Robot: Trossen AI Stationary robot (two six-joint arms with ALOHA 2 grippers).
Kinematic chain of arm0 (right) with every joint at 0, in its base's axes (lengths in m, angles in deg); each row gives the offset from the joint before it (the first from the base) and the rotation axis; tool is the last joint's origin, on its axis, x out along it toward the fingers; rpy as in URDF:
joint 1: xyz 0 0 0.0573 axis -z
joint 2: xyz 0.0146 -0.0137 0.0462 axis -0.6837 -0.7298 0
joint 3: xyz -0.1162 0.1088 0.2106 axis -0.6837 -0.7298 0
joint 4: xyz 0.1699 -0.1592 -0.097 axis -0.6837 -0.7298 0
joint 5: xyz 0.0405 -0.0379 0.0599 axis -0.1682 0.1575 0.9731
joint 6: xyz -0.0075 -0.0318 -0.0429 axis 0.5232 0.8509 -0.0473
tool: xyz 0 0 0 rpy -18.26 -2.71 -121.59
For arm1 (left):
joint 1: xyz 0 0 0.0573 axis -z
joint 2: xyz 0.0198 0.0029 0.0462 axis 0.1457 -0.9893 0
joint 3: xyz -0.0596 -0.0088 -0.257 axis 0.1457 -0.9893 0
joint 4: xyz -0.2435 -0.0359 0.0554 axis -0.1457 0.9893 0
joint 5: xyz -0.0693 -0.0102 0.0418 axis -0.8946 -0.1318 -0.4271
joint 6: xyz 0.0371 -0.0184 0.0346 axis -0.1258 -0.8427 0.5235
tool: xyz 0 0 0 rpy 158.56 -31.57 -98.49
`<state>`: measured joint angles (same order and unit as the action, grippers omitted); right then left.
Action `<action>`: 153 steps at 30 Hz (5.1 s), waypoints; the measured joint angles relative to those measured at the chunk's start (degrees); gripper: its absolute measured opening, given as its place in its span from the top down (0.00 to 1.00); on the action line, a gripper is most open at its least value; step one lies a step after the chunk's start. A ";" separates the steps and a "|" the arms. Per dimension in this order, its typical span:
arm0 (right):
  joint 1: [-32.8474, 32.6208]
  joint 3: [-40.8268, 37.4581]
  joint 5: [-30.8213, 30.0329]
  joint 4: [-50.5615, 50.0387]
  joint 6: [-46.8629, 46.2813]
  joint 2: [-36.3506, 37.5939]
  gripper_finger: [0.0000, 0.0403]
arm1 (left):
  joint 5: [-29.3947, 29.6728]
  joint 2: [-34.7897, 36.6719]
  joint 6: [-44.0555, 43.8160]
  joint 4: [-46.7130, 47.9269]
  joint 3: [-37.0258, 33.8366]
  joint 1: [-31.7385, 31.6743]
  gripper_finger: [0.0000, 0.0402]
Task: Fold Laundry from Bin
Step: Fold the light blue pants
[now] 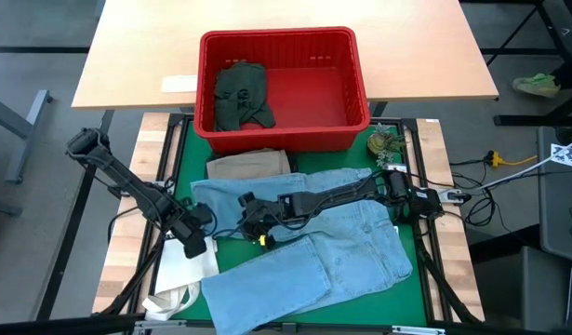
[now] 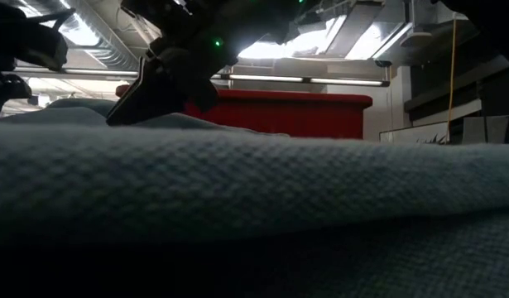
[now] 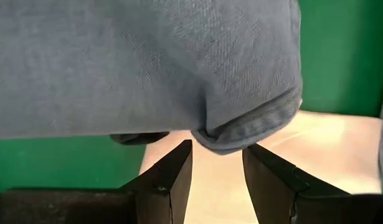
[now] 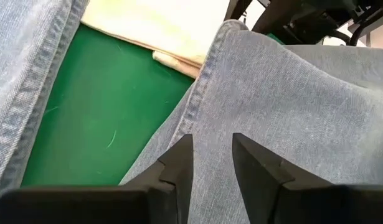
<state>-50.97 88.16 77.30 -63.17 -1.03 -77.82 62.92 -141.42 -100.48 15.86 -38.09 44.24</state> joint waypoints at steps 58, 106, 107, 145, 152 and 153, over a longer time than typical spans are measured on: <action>8.62 0.15 -4.58 -17.82 -6.50 0.52 0.72 | -16.78 -0.02 -31.69 12.98 2.46 -0.04 0.91; -6.82 10.99 -16.05 -49.37 1.20 0.31 0.72 | -6.15 -0.02 -25.20 8.25 2.46 -0.02 0.68; -6.82 10.99 -16.11 -49.59 1.20 0.31 0.72 | -4.98 -0.02 -25.89 8.33 2.46 -0.02 0.68; -3.76 -1.27 -11.50 -46.69 1.55 0.48 0.72 | 8.80 0.57 -23.96 10.73 9.19 -0.04 0.68; -3.76 -1.27 -11.52 -46.57 1.56 0.48 0.72 | 21.82 0.10 -29.51 12.20 4.22 -2.48 0.68; -3.76 -1.27 -11.54 -46.56 1.57 0.46 0.72 | 21.86 0.09 -30.12 12.18 2.96 -3.15 0.68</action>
<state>-54.73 86.90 65.77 -109.72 0.54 -77.36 84.78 -141.33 -130.60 28.04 -35.14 41.09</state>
